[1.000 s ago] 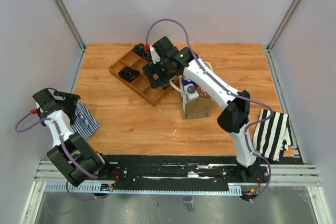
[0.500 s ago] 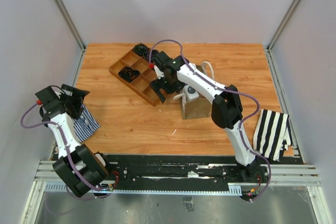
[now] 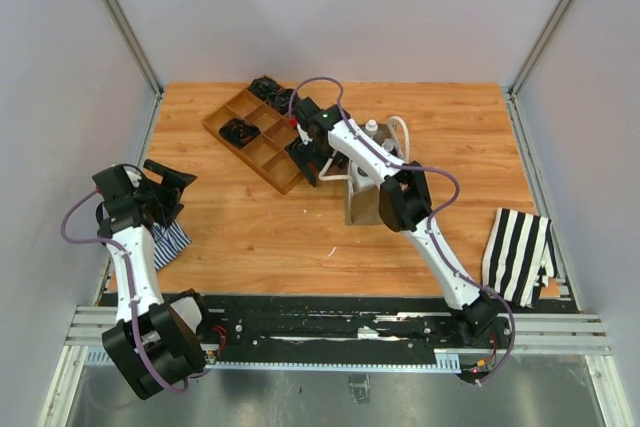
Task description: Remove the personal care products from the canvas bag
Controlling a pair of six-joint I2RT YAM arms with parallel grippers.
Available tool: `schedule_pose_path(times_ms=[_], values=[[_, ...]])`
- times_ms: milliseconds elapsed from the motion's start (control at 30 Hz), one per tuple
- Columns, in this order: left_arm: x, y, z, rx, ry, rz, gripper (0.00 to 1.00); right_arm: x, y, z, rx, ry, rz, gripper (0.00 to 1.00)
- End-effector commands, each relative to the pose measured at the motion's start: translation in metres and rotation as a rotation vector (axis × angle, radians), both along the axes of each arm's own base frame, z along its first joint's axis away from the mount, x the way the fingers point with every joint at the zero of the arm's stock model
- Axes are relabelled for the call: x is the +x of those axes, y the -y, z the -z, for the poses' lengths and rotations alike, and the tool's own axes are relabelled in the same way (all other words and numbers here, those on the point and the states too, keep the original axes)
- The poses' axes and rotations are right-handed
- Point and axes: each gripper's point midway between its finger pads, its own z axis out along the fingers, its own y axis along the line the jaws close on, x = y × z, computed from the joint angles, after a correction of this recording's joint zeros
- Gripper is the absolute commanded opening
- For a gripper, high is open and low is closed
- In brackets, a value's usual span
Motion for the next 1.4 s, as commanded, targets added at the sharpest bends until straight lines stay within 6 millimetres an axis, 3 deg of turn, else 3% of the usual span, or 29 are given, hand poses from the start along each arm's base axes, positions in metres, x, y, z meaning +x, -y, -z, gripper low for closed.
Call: schedule_pose_path(times_ms=[0, 100, 167, 267, 400, 533, 667, 733, 867, 967, 1033, 1133, 1200, 1333, 1367], values=[[0.0, 0.006, -0.003, 0.003, 0.013, 0.02, 0.92, 0.042, 0.041, 0.006, -0.125, 0.127, 0.11, 0.99], [0.0, 0.008, 0.003, 0.0, 0.005, 0.022, 0.92, 0.041, 0.028, 0.012, -0.059, 0.119, 0.092, 0.98], [0.0, 0.011, 0.009, -0.013, -0.004, 0.029, 0.91, 0.037, 0.005, 0.005, -0.011, 0.137, 0.021, 0.99], [-0.001, 0.013, 0.013, -0.013, -0.015, 0.039, 0.91, 0.019, -0.014, -0.019, 0.005, 0.175, -0.04, 0.99], [0.014, 0.029, 0.0, 0.029, 0.044, 0.125, 0.88, -0.003, -0.017, -0.059, 0.061, 0.236, -0.028, 0.98], [0.048, 0.083, -0.011, 0.084, 0.068, 0.317, 0.88, -0.024, -0.005, -0.114, 0.126, 0.299, -0.016, 0.98], [0.091, 0.135, -0.031, 0.125, 0.127, 0.435, 0.88, -0.039, -0.003, -0.206, 0.322, 0.469, -0.072, 0.99], [0.112, 0.156, -0.033, 0.137, 0.13, 0.473, 0.87, -0.044, 0.004, -0.24, 0.377, 0.548, -0.085, 0.99], [0.151, 0.186, -0.015, 0.11, 0.079, 0.534, 0.82, -0.059, 0.039, -0.296, 0.38, 0.676, -0.036, 0.98], [0.175, 0.201, 0.011, 0.138, -0.015, 0.541, 0.81, -0.064, 0.081, -0.321, 0.308, 0.764, 0.064, 0.98], [0.189, 0.208, 0.029, 0.164, -0.088, 0.546, 0.81, -0.065, 0.108, -0.327, 0.273, 0.771, 0.126, 0.98], [0.209, 0.218, 0.045, 0.218, -0.167, 0.546, 0.82, -0.066, 0.14, -0.314, 0.274, 0.669, 0.205, 0.99], [0.222, 0.224, 0.055, 0.256, -0.211, 0.549, 0.82, -0.072, 0.143, -0.296, 0.296, 0.58, 0.21, 0.98], [0.239, 0.227, 0.078, 0.284, -0.303, 0.54, 0.83, -0.078, 0.127, -0.267, 0.363, 0.48, 0.167, 0.99], [0.241, 0.226, 0.086, 0.286, -0.33, 0.537, 0.82, -0.078, 0.125, -0.259, 0.36, 0.455, 0.17, 0.95]])
